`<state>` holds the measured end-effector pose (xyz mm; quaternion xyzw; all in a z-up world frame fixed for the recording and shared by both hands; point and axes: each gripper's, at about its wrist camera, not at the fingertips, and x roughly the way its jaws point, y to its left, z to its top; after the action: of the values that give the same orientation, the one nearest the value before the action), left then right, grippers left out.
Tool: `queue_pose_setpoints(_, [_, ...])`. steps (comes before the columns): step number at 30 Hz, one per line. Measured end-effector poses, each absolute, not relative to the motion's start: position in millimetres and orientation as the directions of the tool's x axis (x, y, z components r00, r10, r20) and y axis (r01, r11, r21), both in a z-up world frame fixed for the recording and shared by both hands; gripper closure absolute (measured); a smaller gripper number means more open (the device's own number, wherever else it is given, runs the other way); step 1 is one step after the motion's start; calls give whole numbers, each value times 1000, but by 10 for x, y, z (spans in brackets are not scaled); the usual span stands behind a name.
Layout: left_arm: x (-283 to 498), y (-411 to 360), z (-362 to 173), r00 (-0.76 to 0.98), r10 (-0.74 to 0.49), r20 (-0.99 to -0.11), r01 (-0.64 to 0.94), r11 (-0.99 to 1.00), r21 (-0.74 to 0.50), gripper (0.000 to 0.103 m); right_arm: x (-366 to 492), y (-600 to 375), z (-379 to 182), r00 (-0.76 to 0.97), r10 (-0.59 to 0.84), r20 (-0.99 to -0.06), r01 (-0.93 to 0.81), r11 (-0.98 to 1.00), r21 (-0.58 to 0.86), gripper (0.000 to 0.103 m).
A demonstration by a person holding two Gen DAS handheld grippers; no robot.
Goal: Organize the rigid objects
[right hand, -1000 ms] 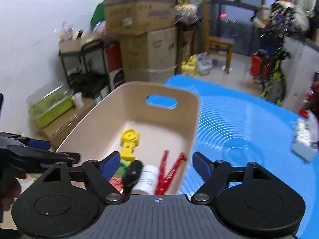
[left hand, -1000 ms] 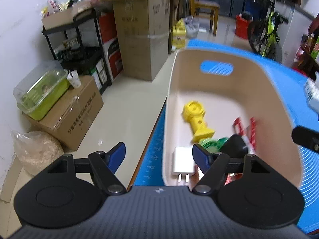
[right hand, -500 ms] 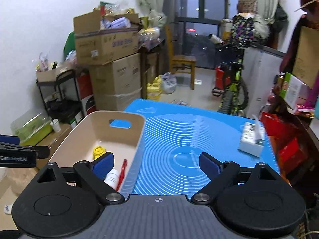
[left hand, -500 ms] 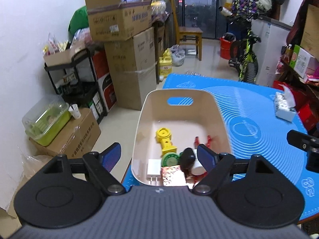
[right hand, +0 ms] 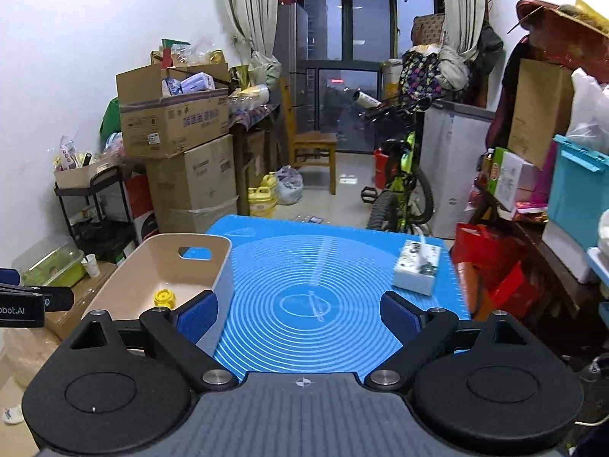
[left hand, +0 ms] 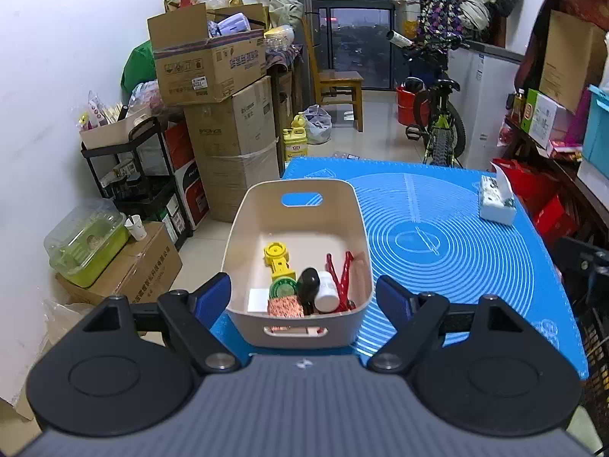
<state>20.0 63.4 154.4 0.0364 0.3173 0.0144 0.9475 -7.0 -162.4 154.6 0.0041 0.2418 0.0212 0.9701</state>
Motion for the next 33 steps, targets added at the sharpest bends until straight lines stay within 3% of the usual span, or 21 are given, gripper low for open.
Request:
queue_pose_setpoints(16, [-272, 216, 1236, 795, 9, -606, 38, 997, 65, 20, -769, -2037, 1343, 895, 25, -446, -10, 999, 35, 10])
queue_pose_setpoints(33, [-336, 30, 651, 778, 15, -628, 42, 996, 75, 20, -924, -2070, 565, 878, 42, -476, -46, 999, 3, 11])
